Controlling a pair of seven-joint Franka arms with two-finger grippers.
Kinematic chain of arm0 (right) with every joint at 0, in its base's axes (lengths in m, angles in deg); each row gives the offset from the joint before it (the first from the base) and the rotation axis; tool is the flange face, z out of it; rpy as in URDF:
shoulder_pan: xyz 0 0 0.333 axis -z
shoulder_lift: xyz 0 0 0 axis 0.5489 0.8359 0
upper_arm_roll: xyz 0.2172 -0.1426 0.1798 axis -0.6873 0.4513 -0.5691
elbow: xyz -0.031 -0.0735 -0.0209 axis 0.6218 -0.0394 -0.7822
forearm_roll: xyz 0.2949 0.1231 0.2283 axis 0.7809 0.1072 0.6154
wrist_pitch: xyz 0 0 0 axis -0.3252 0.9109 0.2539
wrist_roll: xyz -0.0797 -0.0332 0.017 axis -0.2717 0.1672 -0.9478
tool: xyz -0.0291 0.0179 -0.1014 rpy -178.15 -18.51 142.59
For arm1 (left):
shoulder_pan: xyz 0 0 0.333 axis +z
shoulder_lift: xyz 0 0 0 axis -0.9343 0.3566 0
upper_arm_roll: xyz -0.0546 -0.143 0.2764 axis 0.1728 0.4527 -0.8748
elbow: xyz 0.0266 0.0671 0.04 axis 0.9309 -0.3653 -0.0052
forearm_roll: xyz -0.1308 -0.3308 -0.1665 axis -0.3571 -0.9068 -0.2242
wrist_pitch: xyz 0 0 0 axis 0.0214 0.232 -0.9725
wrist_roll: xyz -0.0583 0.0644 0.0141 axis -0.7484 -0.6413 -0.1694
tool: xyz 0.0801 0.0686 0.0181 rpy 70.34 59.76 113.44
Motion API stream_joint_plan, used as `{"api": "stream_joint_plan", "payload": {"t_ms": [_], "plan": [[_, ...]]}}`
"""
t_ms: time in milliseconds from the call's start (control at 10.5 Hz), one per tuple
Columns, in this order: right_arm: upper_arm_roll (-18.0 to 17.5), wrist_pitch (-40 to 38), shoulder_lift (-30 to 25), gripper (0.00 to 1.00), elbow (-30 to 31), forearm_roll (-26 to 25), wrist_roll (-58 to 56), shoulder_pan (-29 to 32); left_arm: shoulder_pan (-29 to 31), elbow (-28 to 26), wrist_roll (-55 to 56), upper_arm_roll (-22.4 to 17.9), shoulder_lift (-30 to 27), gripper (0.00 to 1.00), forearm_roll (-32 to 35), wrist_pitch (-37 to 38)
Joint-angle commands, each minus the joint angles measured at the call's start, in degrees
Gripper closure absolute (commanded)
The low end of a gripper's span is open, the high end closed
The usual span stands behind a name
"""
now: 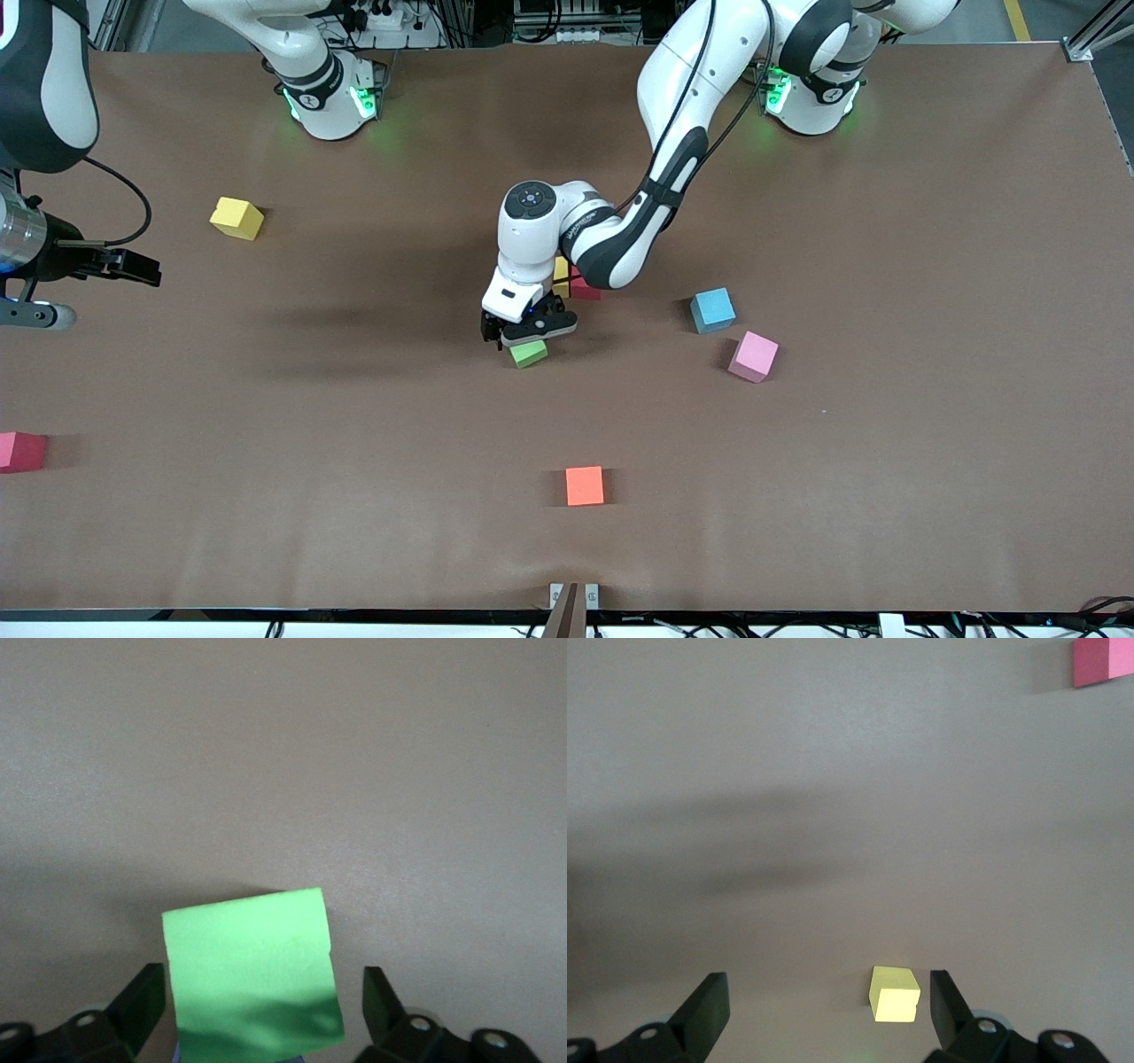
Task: Form number 2 with 11 blocks
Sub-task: 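Press the green cube into place and open the left gripper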
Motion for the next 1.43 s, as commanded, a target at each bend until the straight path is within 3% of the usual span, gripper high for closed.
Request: {"api": "stream_joint_plan", "payload": {"t_ms": [0, 475, 1046, 1331], "plan": [[-0.39, -0.05, -1.0, 0.0, 1.03, -1.27, 0.51, -0.05, -0.84, 1.11, 0.63, -1.06, 0.44, 0.0, -0.57, -0.42], [-0.39, -0.05, -0.83, 0.0, 1.03, -1.35, 0.51, -0.4, -0.75, 0.76, 0.72, -0.98, -1.75, 0.0, -0.83, 0.1], [-0.48, -0.05, -0.83, 0.0, 1.03, -1.44, 0.51, -0.49, 0.21, -0.03, -0.16, -0.63, -4.92, 0.0, -1.27, 8.7], [-0.66, -0.05, -0.83, 0.0, 1.12, -0.48, 0.25, -0.84, 4.33, -1.52, -0.16, -0.36, -7.98, 0.0, -3.36, 16.52]]}}
